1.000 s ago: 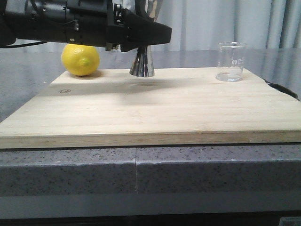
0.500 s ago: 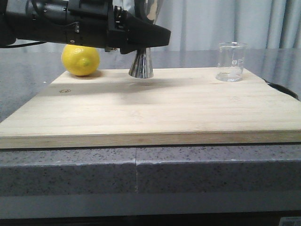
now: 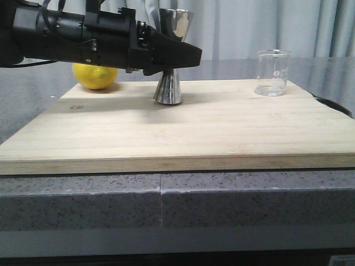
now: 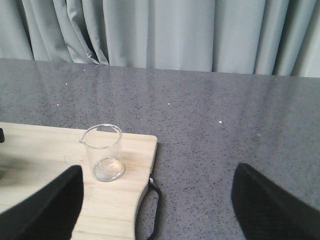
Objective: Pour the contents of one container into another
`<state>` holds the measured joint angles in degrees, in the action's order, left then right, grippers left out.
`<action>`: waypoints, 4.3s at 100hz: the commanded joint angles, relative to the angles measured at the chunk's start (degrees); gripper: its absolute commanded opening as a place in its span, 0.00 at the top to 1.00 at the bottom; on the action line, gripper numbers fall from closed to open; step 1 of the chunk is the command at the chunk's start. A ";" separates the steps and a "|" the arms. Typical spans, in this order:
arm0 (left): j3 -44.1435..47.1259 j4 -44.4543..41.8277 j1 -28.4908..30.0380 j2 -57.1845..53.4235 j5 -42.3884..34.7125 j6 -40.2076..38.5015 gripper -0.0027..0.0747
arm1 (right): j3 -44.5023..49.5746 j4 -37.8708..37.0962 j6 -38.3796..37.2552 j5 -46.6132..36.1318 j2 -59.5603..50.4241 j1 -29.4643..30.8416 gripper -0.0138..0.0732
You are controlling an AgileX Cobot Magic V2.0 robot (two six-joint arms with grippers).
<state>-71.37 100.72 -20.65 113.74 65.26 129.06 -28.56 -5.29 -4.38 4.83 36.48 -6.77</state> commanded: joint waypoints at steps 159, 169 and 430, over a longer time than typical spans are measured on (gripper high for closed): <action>-1.62 5.08 -0.01 -2.39 4.80 0.10 0.25 | -1.41 -0.69 0.58 -4.83 -0.22 0.42 0.21; -1.62 4.16 0.35 -2.62 4.13 -1.12 0.21 | -1.41 -0.69 0.58 -4.83 -0.22 0.42 0.21; 20.93 -112.72 0.77 -79.17 -15.03 -141.12 0.41 | -18.48 1.29 1.29 38.48 -9.19 0.42 0.35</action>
<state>-49.22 -11.34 -20.05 34.45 55.48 -11.49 -45.65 -2.75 -3.69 47.92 27.11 -6.77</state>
